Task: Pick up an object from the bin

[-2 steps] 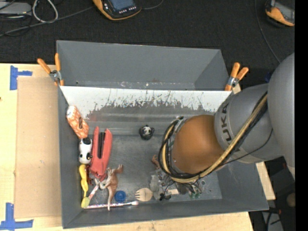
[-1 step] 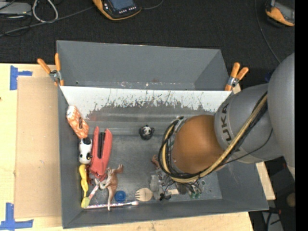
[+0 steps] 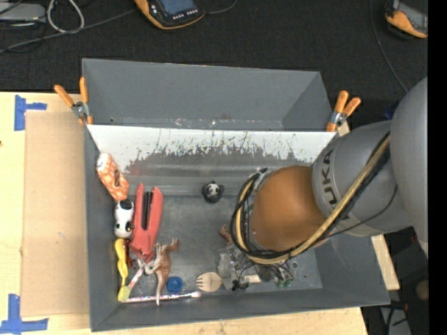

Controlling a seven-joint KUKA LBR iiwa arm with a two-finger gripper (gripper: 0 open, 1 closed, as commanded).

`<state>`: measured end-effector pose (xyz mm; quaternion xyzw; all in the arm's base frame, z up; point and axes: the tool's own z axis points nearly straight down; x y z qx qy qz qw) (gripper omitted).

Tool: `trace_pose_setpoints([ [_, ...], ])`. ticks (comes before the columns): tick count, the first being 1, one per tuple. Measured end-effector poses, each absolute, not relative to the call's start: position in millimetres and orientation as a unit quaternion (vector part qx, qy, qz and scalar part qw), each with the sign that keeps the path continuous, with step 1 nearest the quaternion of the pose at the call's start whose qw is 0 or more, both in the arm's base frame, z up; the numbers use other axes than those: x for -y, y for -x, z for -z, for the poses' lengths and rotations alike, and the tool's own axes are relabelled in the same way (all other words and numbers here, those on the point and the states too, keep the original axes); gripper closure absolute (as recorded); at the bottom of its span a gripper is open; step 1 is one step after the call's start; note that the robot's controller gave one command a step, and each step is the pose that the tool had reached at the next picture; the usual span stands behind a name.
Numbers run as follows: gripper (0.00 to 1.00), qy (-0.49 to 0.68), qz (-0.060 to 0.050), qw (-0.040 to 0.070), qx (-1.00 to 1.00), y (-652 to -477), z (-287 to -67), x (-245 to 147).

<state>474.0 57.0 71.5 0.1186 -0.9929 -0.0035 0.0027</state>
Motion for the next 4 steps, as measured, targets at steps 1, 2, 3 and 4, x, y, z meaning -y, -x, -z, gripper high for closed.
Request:
trace_pose_setpoints([
  [1, 1.00, -0.118, 0.004, 0.003, 0.993, -473.5, -82, -57],
  [2, 1.00, -0.117, 0.004, 0.004, 0.993, -472.9, -100, -58],
  [3, 1.00, -0.117, 0.004, 0.004, 0.993, -472.7, -125, -59],
  [4, 1.00, -0.116, 0.004, 0.004, 0.993, -473.1, -134, -59],
])
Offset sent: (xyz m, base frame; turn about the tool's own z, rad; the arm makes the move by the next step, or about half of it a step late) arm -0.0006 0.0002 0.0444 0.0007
